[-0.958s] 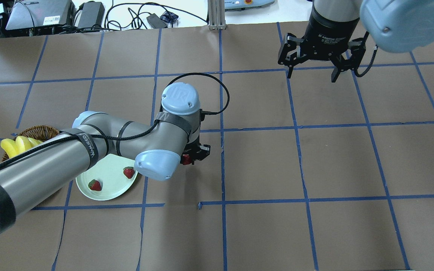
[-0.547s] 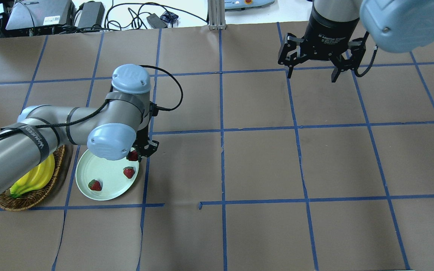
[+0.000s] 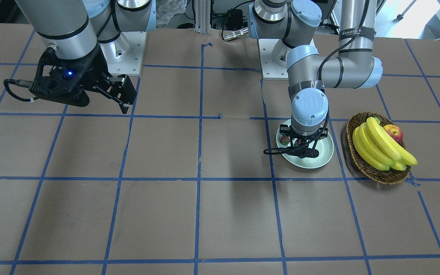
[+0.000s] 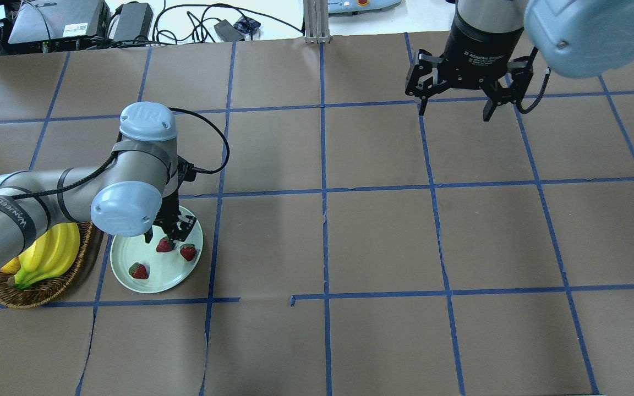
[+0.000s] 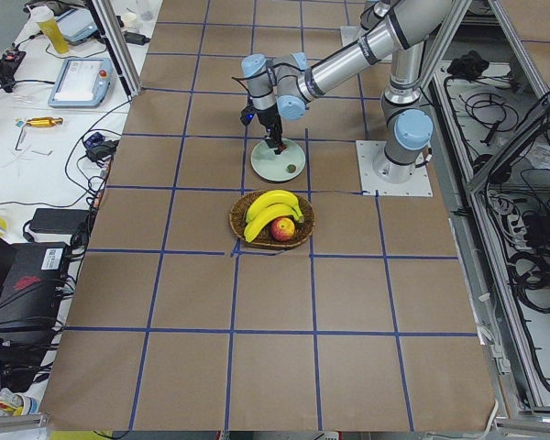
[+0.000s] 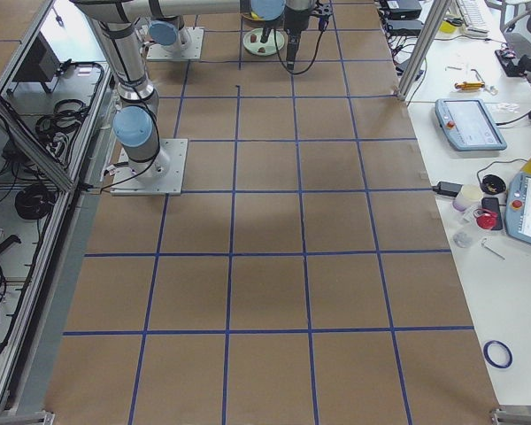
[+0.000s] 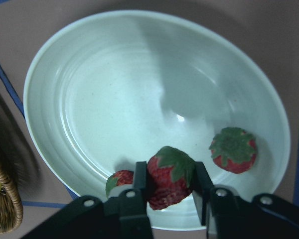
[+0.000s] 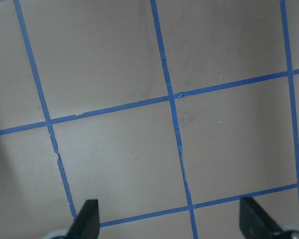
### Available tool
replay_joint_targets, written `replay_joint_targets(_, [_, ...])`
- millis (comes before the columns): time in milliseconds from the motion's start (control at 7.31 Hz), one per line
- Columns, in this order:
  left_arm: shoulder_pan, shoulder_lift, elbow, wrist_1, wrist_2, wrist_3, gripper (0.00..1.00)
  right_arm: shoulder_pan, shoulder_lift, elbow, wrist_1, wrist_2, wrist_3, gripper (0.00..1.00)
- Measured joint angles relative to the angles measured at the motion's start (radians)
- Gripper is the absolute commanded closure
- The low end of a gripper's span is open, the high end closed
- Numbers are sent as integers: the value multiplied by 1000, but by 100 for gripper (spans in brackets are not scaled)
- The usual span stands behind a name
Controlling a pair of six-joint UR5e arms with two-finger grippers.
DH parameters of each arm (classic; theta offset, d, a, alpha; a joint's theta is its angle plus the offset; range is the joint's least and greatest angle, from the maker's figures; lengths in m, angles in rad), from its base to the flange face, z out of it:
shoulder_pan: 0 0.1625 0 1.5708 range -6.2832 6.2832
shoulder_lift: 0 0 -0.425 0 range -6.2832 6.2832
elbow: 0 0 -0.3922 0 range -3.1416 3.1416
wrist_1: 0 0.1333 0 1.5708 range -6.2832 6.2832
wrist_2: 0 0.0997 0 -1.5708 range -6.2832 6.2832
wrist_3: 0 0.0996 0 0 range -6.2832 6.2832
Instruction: Collect all strawberries into plate
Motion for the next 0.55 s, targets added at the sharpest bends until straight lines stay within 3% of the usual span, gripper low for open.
replay_joint_targets(274, [-62, 14, 155, -77, -171, -106, 0, 2, -1, 1, 0, 0, 0, 0])
replay_joint_targets(547, [-166, 36, 354, -223, -270, -251, 0, 5, -1, 4, 0, -1, 1, 0])
